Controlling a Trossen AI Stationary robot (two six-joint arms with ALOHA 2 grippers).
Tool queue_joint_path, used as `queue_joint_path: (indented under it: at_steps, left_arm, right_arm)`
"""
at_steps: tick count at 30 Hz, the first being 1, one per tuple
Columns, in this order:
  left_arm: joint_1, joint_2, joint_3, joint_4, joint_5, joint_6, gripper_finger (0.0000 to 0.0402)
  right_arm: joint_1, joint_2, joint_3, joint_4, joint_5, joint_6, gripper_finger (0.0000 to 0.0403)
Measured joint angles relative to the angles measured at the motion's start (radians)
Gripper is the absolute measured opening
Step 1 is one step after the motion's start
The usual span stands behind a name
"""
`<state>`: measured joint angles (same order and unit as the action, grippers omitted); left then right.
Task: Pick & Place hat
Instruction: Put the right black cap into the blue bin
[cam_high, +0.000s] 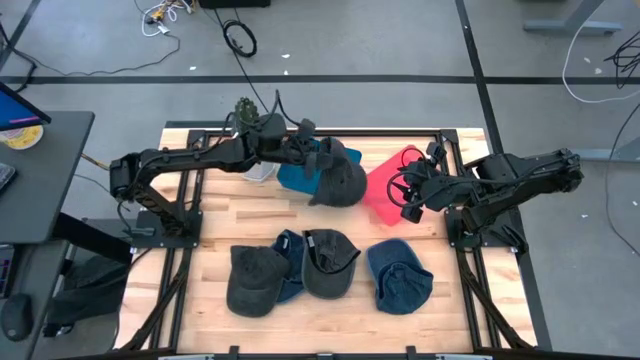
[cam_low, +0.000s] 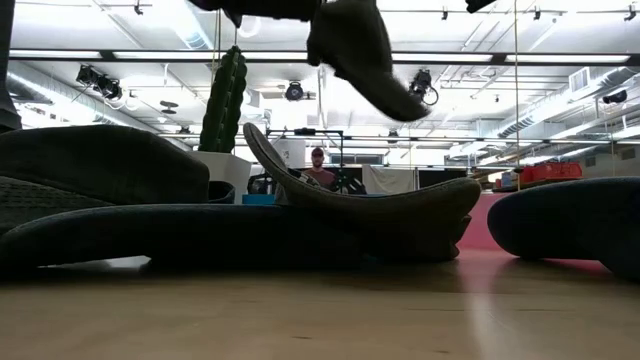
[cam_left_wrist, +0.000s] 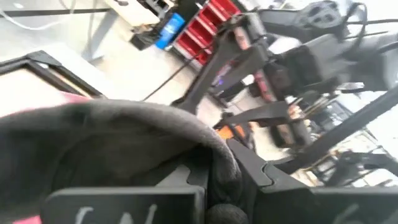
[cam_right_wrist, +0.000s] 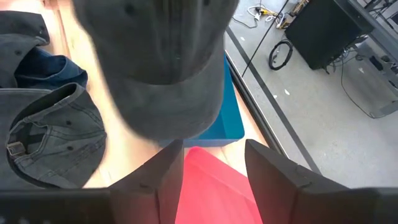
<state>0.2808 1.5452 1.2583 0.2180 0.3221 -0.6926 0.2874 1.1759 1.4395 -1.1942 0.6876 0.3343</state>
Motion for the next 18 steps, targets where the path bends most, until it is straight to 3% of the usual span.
queue_joint_path:
  at_steps: [18]
  left_arm:
    - [0.055, 0.001, 0.022, -0.214, -0.019, 0.151, 0.0036]
  right_arm:
    - [0.0, 0.0, 0.0, 0.003, 0.0, -0.002, 0.0173]
